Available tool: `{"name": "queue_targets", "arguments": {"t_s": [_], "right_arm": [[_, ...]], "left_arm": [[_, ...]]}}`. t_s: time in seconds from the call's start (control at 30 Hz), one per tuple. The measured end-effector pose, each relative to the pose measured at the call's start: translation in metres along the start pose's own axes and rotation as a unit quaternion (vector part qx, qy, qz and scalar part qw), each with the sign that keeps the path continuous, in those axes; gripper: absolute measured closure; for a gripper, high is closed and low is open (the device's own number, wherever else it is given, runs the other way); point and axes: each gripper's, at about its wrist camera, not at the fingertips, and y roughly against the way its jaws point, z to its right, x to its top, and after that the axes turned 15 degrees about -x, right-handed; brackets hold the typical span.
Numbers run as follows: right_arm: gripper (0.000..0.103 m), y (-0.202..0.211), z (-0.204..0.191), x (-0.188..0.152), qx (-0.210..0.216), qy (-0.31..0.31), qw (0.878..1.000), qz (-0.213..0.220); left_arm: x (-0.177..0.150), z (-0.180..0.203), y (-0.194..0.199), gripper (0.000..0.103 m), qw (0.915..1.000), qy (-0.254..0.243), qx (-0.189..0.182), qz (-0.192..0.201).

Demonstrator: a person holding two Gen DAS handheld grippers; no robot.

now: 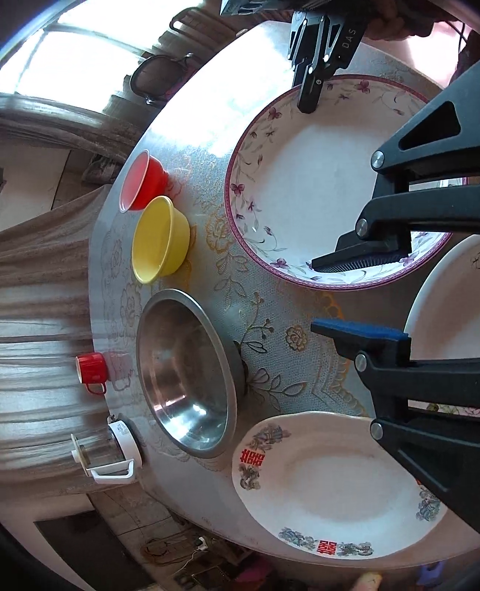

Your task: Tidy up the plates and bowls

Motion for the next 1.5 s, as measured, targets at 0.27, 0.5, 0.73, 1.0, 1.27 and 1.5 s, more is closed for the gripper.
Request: {"name": "queue_targets", "arguments": {"t_s": [0.27,0.5,0.73,1.0,1.27,1.5], "right_arm": [[0.086,-0.001,0.001,0.001,0.009,-0.001,1.000,0.000],[0.090,-0.002,0.012,0.000,0.017,-0.019,1.000,0.001],[0.091,-0.003,0.019,0.006,-0.011,-0.021,1.000,0.000],[0.087,-0.001,0.009,0.006,-0.043,0.013,0.999,0.005],[0.085,0.002,0.008,0.004,-0.053,0.017,0.998,0.011],[0.083,0.002,0.005,0.005,-0.059,0.010,0.998,0.006]], "left_arm": [[-0.007,0.014,-0.022,0.075,0.9988,-0.035,-0.005,-0.034],[-0.016,0.022,-0.013,0.075,0.9988,-0.028,-0.026,-0.028],[-0.028,0.032,-0.006,0.075,0.9994,-0.009,-0.031,-0.010],[-0.035,0.036,-0.001,0.075,0.9997,0.011,-0.022,0.009],[-0.043,0.050,0.010,0.076,0.9990,0.007,0.007,0.043],[-0.043,0.060,0.022,0.074,0.9971,0.003,0.030,0.070]]}}
